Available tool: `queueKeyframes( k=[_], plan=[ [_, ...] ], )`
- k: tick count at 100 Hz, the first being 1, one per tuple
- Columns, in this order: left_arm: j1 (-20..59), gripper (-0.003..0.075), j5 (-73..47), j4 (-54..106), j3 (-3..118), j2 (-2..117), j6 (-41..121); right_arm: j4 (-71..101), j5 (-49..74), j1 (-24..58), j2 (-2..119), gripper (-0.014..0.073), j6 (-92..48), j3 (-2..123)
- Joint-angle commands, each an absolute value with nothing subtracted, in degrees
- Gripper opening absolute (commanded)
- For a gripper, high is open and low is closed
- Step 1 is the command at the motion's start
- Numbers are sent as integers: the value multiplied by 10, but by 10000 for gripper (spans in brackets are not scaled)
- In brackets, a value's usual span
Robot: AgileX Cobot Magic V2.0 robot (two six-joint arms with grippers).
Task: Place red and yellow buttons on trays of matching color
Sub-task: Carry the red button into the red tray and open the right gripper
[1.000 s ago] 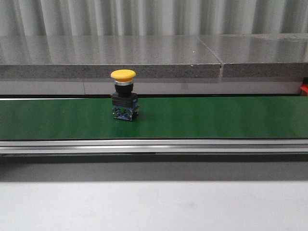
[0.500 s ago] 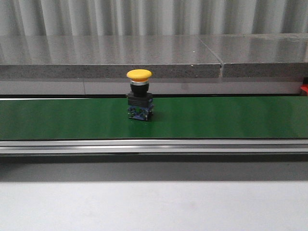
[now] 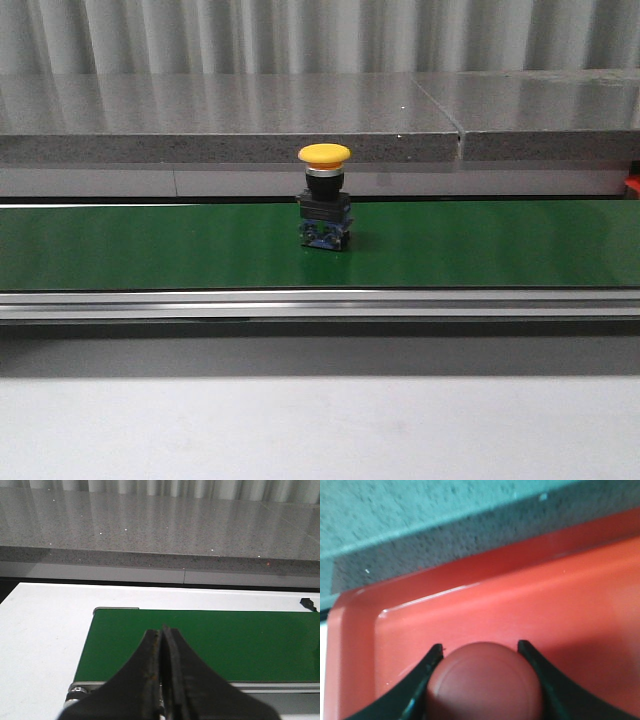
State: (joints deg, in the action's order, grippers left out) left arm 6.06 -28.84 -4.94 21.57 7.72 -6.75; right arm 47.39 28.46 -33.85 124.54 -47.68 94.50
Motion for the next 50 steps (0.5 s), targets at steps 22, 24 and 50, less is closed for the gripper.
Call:
queueKeyframes(
  k=[22, 24, 50],
  plan=[
    [65, -21, -245, -49, 229, 84, -67, 485, 270, -343, 1230, 150, -484, 966],
    [65, -21, -245, -49, 229, 84, -67, 485, 270, -343, 1231, 150, -484, 966],
    [65, -21, -245, -49, 229, 84, -67, 485, 270, -343, 1232, 281, -484, 966]
  ],
)
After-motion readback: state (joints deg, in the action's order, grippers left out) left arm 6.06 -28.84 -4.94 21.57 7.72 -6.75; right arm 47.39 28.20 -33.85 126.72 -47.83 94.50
